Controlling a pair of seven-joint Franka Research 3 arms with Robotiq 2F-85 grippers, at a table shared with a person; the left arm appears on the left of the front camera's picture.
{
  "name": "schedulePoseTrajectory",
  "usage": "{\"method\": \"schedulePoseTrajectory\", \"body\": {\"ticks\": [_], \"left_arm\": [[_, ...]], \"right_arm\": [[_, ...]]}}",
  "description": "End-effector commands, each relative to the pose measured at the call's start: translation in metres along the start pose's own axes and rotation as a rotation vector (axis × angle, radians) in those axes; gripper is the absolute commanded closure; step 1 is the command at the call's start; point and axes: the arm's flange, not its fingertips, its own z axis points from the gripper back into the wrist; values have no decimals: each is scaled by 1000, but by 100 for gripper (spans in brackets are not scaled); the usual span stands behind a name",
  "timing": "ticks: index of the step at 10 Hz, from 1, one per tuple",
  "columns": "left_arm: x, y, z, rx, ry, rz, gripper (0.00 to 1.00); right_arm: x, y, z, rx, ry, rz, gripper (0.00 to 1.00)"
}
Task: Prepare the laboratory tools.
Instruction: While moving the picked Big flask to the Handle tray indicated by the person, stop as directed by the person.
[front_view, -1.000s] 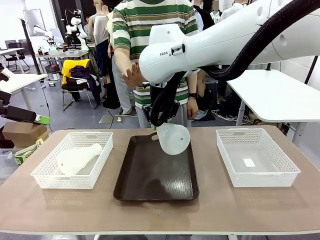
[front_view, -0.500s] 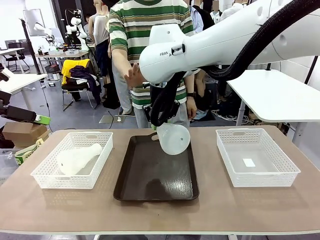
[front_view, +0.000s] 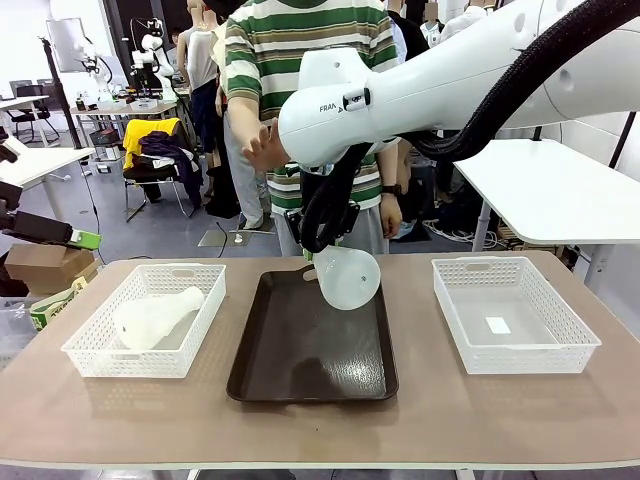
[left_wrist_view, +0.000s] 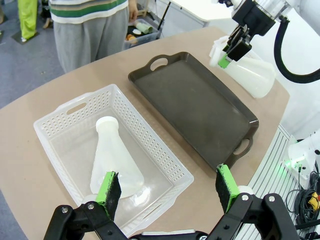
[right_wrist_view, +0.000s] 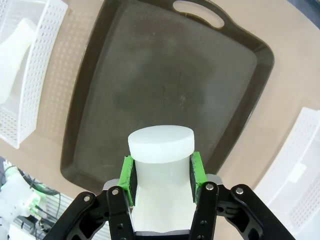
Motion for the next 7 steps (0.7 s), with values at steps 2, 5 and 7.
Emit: {"method": "schedulePoseTrajectory", "body": {"ticks": [2, 5, 7], "left_arm": [[-2, 3, -1, -18, -27, -14, 0], [-2, 3, -1, -18, -27, -14, 0], [-2, 3, -1, -18, -27, -14, 0]], "right_arm": [[-1, -1, 1, 0, 1, 0, 100], [-1, -1, 1, 0, 1, 0, 100], [-1, -1, 1, 0, 1, 0, 100]]}}
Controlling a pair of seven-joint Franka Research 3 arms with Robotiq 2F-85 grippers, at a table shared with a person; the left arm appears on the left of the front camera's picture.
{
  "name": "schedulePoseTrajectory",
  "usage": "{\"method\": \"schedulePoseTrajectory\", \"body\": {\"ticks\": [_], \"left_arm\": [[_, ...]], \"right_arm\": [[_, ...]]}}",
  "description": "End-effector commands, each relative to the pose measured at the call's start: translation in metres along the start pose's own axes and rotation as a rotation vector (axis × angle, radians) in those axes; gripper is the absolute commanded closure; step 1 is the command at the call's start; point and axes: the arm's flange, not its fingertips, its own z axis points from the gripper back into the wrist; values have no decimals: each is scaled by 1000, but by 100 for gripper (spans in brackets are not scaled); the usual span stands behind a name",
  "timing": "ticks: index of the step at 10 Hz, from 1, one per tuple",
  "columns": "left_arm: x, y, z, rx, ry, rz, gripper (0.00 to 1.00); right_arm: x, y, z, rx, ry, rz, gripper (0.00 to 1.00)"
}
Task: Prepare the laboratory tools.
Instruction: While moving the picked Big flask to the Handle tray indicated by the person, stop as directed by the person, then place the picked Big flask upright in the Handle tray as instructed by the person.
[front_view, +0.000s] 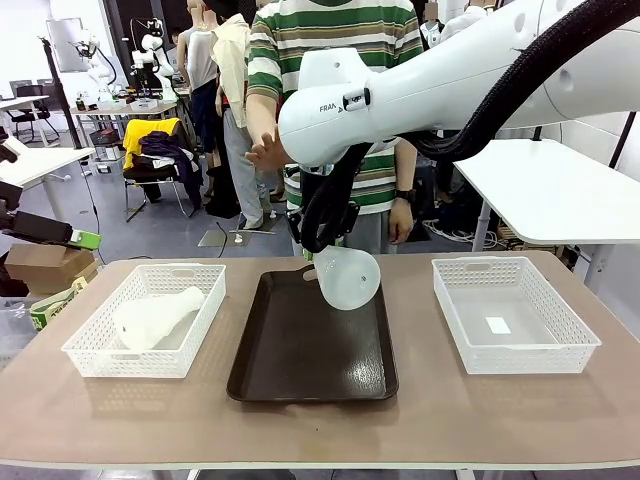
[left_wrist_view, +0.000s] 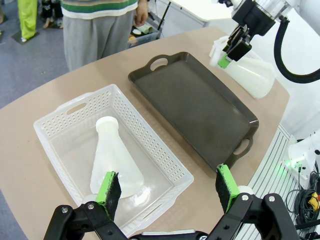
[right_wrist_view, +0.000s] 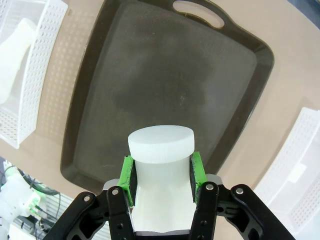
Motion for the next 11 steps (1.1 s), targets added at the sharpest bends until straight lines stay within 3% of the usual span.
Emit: {"method": "schedulePoseTrajectory", "body": {"ticks": [1, 11], "left_arm": [[-2, 3, -1, -18, -27, -14, 0], [-2, 3, -1, -18, -27, -14, 0]], "right_arm": [[-1, -1, 1, 0, 1, 0, 100], [-1, -1, 1, 0, 1, 0, 100]]}}
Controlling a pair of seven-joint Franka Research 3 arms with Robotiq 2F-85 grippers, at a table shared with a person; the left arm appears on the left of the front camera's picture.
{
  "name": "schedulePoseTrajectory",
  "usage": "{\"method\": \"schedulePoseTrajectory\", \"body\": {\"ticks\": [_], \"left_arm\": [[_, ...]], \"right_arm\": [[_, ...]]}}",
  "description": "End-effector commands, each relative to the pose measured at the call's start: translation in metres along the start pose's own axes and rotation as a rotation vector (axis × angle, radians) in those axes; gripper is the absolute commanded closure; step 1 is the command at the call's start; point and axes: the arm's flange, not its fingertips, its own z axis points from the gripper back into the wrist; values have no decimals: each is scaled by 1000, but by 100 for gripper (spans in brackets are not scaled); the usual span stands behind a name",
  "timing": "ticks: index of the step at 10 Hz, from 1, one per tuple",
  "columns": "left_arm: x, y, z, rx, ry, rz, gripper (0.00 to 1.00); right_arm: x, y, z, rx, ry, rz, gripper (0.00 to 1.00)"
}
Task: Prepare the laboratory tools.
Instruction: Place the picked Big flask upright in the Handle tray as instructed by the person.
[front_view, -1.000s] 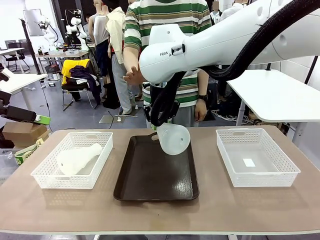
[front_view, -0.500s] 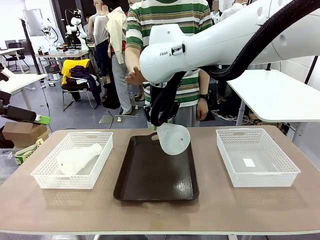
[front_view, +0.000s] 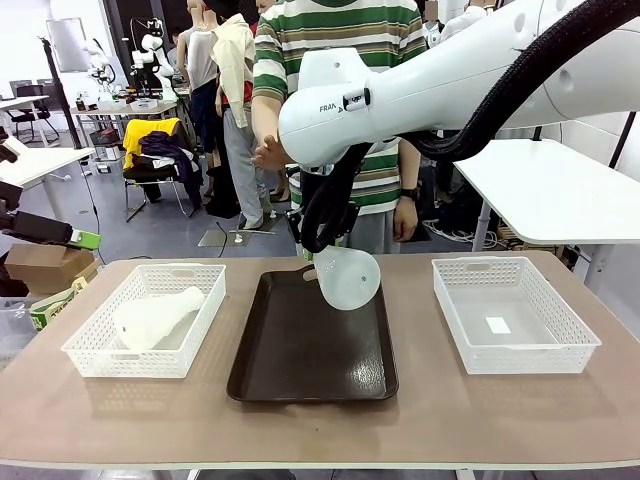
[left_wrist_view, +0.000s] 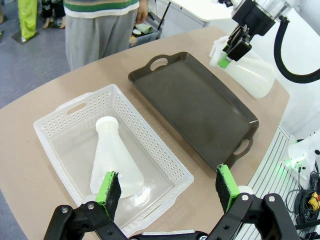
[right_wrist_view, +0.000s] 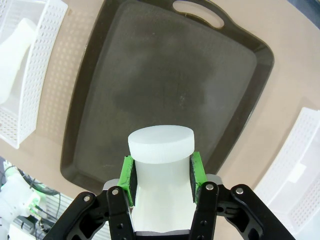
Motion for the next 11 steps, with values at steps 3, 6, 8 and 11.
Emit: {"method": "schedulePoseTrajectory", "body": {"ticks": [3, 6, 8, 11], "left_arm": [[-2, 3, -1, -18, -27, -14, 0], [-2, 3, -1, -18, -27, -14, 0], [-2, 3, -1, -18, -27, -14, 0], [-2, 3, -1, -18, -27, -14, 0]], "right_arm": [[-1, -1, 1, 0, 1, 0, 100], [-1, -1, 1, 0, 1, 0, 100], [-1, -1, 1, 0, 1, 0, 100], [-1, -1, 1, 0, 1, 0, 100]]}}
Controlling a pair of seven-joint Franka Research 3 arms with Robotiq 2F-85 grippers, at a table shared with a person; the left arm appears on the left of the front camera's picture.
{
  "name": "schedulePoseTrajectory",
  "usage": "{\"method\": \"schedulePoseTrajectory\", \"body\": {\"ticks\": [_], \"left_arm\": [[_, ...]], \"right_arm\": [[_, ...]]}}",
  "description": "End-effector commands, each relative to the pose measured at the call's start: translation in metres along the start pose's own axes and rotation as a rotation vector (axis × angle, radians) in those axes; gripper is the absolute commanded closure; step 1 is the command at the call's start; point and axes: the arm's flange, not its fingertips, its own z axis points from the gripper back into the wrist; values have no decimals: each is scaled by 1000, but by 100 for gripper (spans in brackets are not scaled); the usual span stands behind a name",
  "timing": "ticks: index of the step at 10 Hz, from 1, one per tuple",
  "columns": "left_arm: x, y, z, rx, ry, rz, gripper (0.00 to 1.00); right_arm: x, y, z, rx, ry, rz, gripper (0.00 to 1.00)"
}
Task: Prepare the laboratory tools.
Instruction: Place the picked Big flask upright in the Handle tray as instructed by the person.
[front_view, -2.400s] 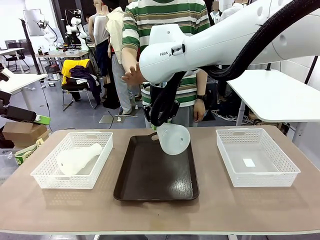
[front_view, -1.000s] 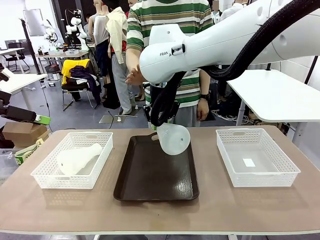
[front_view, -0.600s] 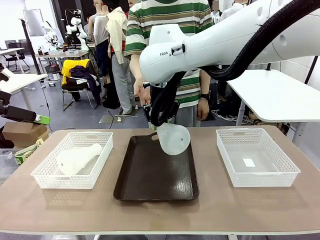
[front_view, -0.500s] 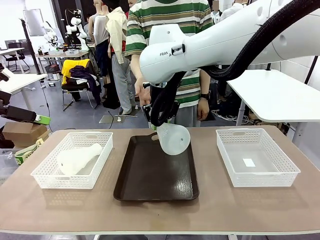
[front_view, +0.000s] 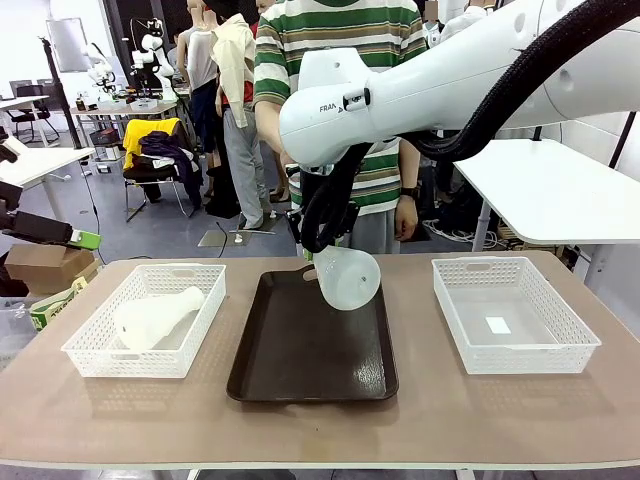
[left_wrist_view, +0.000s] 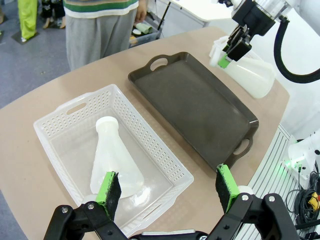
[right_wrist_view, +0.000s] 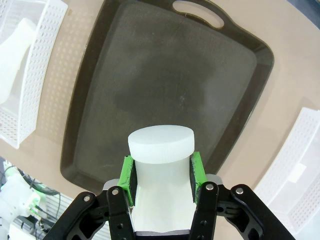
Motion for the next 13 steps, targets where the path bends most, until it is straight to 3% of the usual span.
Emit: {"method": "schedulePoseTrajectory", "body": {"ticks": [1, 13], "left_arm": [[-2, 3, -1, -18, -27, -14, 0], [-2, 3, -1, -18, -27, -14, 0]], "right_arm": [[-1, 0, 1, 1, 1, 0, 100], [-1, 0, 1, 1, 1, 0, 100]]}}
